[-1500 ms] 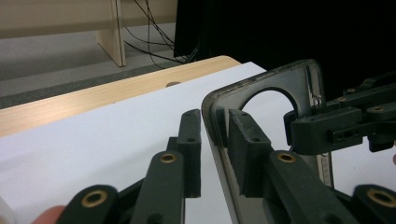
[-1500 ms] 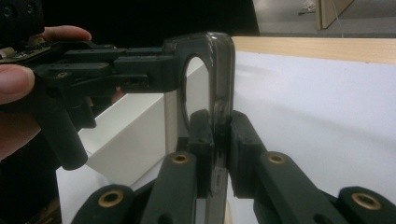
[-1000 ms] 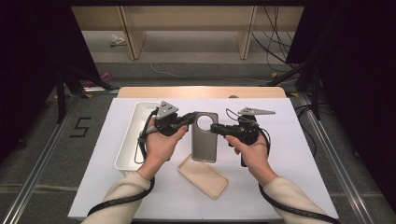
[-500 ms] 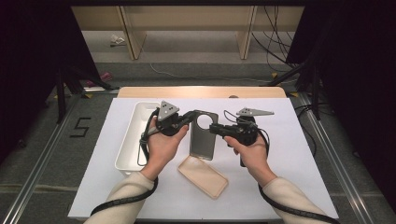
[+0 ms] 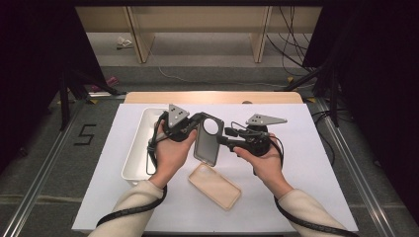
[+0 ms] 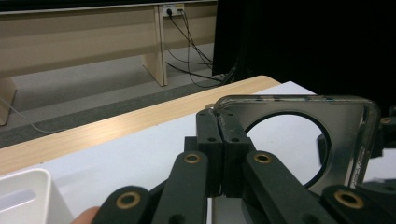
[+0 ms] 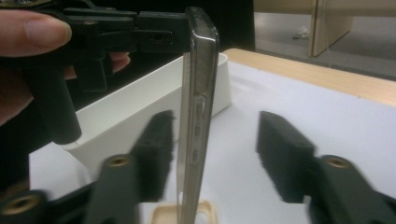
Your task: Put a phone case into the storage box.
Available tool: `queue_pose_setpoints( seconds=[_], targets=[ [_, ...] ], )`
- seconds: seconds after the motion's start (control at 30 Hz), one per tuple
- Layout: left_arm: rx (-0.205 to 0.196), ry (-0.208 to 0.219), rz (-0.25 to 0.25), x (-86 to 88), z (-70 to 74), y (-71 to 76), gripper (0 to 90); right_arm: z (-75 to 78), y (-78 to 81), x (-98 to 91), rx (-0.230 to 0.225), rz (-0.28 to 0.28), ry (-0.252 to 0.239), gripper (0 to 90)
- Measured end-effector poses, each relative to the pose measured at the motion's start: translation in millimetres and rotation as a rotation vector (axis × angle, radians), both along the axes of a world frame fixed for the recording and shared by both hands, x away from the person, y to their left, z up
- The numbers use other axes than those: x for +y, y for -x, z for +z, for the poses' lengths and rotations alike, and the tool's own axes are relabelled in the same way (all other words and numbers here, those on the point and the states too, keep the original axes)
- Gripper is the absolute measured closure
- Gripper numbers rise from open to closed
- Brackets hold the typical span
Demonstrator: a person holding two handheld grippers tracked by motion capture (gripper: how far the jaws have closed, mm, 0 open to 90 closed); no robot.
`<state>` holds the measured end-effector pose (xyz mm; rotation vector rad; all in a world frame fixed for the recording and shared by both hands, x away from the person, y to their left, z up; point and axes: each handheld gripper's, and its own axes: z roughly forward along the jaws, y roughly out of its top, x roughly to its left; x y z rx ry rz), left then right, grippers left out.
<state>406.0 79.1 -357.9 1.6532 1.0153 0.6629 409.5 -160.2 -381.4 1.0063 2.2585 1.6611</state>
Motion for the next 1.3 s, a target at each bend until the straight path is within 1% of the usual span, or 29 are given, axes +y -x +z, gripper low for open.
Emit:
queue_pose_setpoints(
  seconds=[0.03,0.13,0.17,0.27,0.3,0.43,0.57,0.63,0.9,1.1,1.3],
  targets=[
    [-0.002,-0.001,0.005,1.8,0.3,-0.5,88.8,0.7,0.5,0.0,-0.013,-0.003,0.01,38.8],
    [-0.013,-0.006,0.025,7.3,1.3,-1.4,88.8,1.0,0.9,-0.2,-0.028,0.005,0.015,31.2],
    [-0.013,-0.008,0.03,9.0,1.5,-1.8,88.8,1.2,1.7,-0.1,-0.041,0.005,0.028,28.5],
    [-0.018,-0.01,0.042,14.0,2.2,-2.9,88.8,1.6,3.3,-1.1,-0.08,0.0,0.047,23.5],
    [-0.018,-0.008,0.044,15.3,2.7,-2.9,88.8,1.5,3.8,-2.0,-0.096,0.0,0.06,22.3],
    [-0.022,-0.002,0.054,19.8,5.6,-2.9,88.8,0.1,5.1,-6.9,-0.125,-0.009,0.095,22.2],
    [-0.028,0.003,0.064,24.0,8.7,-2.6,88.8,-1.5,3.2,-12.6,-0.125,-0.028,0.099,22.1],
    [-0.031,-0.003,0.068,26.6,10.4,-2.3,88.8,-2.6,3.1,-14.9,-0.124,-0.031,0.109,21.6],
    [-0.039,0.018,0.082,38.4,17.4,-1.0,88.8,-9.0,6.6,-28.2,-0.112,-0.035,0.13,19.8],
    [-0.039,0.036,0.099,45.3,22.9,-1.3,88.8,-11.9,8.5,-37.1,-0.105,-0.047,0.134,19.5],
    [-0.048,0.036,0.113,49.1,27.7,-1.7,88.8,-16.8,10.3,-44.0,-0.094,-0.052,0.143,19.3]
  ],
)
